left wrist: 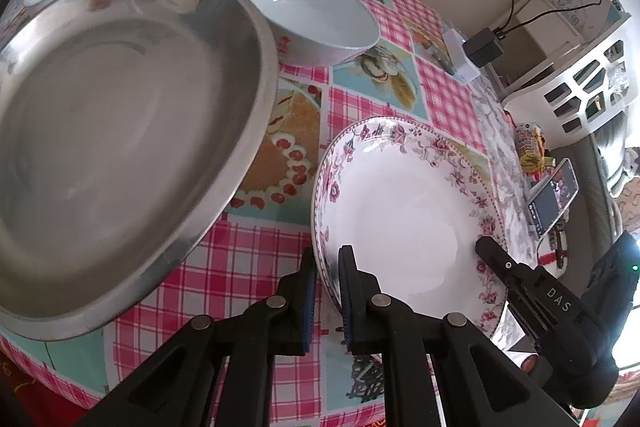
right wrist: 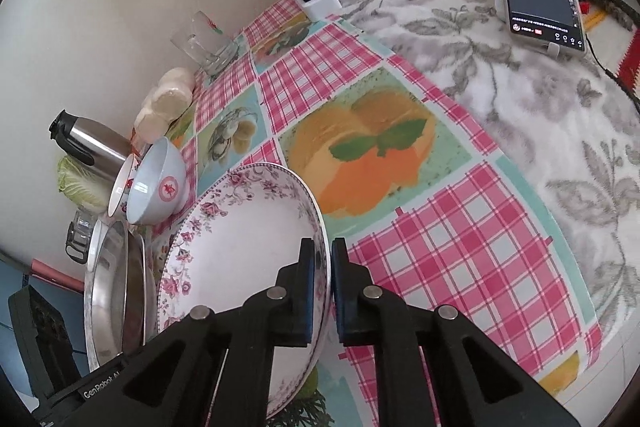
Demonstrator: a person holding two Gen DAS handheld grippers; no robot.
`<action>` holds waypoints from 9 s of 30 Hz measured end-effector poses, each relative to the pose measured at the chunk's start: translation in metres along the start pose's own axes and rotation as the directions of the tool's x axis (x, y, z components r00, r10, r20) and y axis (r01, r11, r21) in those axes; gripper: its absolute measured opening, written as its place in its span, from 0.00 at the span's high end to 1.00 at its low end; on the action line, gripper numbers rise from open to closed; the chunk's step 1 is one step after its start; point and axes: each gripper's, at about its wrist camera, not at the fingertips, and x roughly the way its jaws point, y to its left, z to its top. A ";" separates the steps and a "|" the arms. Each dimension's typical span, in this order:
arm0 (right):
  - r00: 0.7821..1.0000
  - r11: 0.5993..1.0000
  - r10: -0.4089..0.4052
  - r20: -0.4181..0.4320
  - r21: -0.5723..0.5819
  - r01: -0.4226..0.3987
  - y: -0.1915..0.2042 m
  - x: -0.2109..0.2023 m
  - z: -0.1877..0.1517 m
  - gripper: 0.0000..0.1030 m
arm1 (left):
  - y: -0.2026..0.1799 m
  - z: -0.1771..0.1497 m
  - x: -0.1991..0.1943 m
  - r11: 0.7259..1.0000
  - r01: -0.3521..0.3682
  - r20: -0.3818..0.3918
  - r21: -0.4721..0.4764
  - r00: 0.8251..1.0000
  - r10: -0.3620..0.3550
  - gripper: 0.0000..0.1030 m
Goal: Organize plates and bowls
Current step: 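Lift the floral plate upright with the right gripper toward the steel basin, then lower the floral plate into the steel basin with the right gripper, then open the right gripper and release the floral plate in the basin, then move the right gripper to the rim of the red-rimmed white bowl, then grasp the red-rimmed bowl rim with the right gripper, then lift the red-rimmed bowl and carry it over the steel basin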
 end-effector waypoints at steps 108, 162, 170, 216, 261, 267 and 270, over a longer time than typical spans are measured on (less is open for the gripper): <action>0.998 0.955 -0.051 -0.042 -0.295 0.037 0.231 0.060 -0.077 0.90 | 0.186 0.076 -0.089 0.967 -0.192 0.095 -0.167 0.973 0.210 0.78; 0.987 0.884 -0.111 0.117 -0.442 0.152 0.228 0.030 -0.064 0.02 | 0.156 0.088 -0.127 0.913 -0.401 0.338 -0.075 0.851 0.402 0.00; 0.990 0.894 -0.071 0.122 -0.433 0.117 0.231 0.029 -0.054 0.02 | 0.157 0.110 -0.129 0.928 -0.370 0.375 -0.047 0.854 0.359 0.00; 0.956 0.865 -0.175 -0.234 -0.501 0.035 0.301 0.196 0.081 0.85 | 0.128 0.280 0.014 0.965 -0.240 -0.094 0.106 0.964 0.250 0.57; 0.977 0.804 -0.162 -0.139 -0.592 0.049 0.335 0.075 0.027 0.89 | 0.091 0.190 -0.105 0.961 -0.243 0.096 0.134 0.968 0.231 0.83; 0.976 0.844 -0.112 -0.188 -0.537 -0.007 0.314 0.064 -0.006 0.89 | 0.103 0.159 -0.112 0.962 -0.237 0.084 0.137 0.970 0.227 0.83; 0.973 0.857 -0.108 -0.205 -0.516 -0.013 0.308 0.060 -0.020 0.89 | 0.114 0.144 -0.113 0.970 -0.211 0.071 0.123 0.976 0.204 0.83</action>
